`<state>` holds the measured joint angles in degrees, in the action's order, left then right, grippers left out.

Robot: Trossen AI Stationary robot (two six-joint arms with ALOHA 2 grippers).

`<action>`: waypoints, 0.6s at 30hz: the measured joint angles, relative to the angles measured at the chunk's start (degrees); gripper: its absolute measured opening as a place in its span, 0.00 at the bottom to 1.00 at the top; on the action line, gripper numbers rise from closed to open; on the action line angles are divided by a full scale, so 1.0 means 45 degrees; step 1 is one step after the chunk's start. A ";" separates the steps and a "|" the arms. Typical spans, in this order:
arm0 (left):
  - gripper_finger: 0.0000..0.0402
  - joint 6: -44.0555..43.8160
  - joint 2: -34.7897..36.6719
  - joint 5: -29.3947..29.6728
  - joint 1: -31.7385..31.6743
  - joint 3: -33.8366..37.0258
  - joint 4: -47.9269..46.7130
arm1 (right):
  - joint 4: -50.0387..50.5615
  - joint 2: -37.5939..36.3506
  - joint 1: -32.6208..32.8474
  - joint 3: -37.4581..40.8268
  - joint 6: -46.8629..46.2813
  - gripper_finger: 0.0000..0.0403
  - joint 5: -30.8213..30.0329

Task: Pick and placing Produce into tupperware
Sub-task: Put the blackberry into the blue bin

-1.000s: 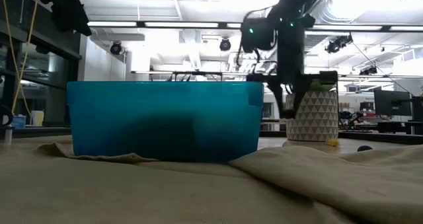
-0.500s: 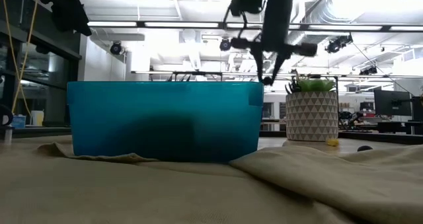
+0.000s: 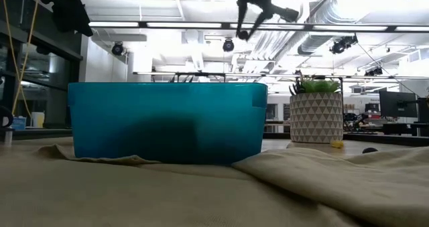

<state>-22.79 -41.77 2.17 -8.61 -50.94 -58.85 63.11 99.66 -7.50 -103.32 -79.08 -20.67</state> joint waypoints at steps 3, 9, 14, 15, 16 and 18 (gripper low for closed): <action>0.39 -0.0020 0.0002 0.0000 -0.0003 0.0000 0.0000 | -0.0120 0.0000 0.0081 -0.0725 0.1257 0.19 -0.0150; 0.39 -0.0034 0.0001 0.0000 0.0001 0.0003 -0.0002 | -0.0941 0.0000 0.0114 -0.2064 0.4342 0.19 -0.0085; 0.39 -0.0039 -0.0002 0.0000 0.0002 0.0000 0.0000 | -0.1424 -0.0005 0.0114 -0.3097 0.6870 0.19 0.0932; 0.39 -0.0039 0.0003 0.0000 -0.0003 0.0000 0.0000 | -0.1452 -0.0005 0.0126 -0.3286 0.7360 0.19 0.1246; 0.39 -0.0039 0.0003 0.0000 -0.0001 0.0003 -0.0002 | -0.1515 -0.0005 0.0160 -0.3461 0.7859 0.19 0.1535; 0.39 -0.0039 0.0003 0.0000 0.0000 0.0000 0.0000 | -0.1833 -0.0005 0.0258 -0.3750 0.8796 0.19 0.2056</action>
<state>-22.96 -41.76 2.17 -8.61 -50.94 -58.85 54.86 99.63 -6.33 -120.19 -39.50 -11.41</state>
